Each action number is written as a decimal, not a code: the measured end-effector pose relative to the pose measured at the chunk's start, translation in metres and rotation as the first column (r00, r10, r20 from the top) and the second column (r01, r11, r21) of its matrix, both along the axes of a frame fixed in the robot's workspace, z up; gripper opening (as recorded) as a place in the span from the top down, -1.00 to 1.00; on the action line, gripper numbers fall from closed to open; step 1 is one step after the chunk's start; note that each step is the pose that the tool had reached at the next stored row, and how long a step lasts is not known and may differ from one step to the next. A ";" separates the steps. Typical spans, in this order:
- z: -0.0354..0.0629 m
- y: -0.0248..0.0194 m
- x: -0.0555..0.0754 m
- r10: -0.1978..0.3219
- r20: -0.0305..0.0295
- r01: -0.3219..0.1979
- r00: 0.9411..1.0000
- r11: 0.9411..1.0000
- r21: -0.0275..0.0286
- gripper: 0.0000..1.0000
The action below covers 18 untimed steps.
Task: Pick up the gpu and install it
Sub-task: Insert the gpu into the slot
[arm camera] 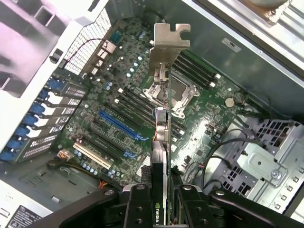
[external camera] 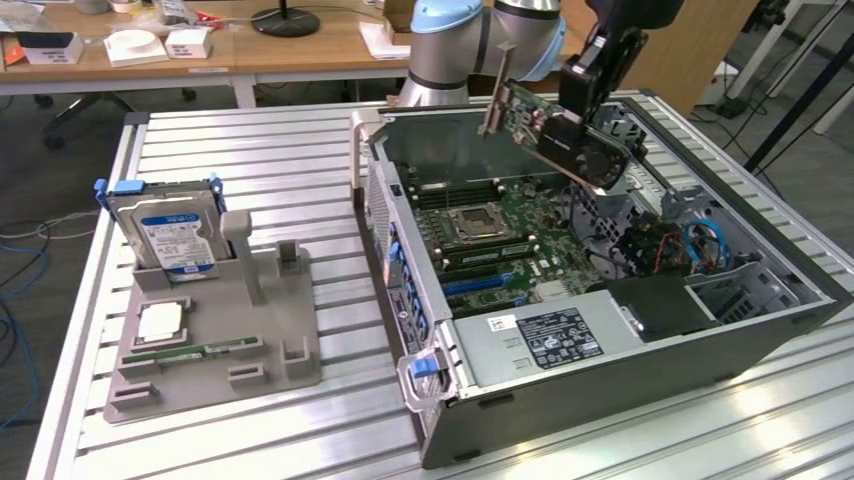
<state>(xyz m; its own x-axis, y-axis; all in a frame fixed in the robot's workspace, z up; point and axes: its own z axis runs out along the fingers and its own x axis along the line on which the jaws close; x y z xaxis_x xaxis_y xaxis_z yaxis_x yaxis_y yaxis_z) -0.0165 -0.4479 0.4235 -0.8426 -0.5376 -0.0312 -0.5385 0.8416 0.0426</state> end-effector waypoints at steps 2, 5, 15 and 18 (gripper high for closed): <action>0.0000 0.0000 0.000 0.018 0.000 -0.018 1.000 1.000 0.000 0.47; 0.0000 0.0000 0.000 0.045 0.000 -0.045 0.999 0.999 0.000 0.47; -0.0001 0.0000 0.000 0.147 0.000 -0.147 0.989 0.989 0.000 0.47; -0.0001 0.0000 0.000 0.180 0.000 -0.180 0.984 0.984 0.000 0.47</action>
<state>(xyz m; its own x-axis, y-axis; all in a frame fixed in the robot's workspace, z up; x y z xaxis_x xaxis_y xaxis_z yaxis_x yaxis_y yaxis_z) -0.0162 -0.4479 0.4234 -0.7324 -0.6802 -0.0313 -0.6809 0.7312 0.0426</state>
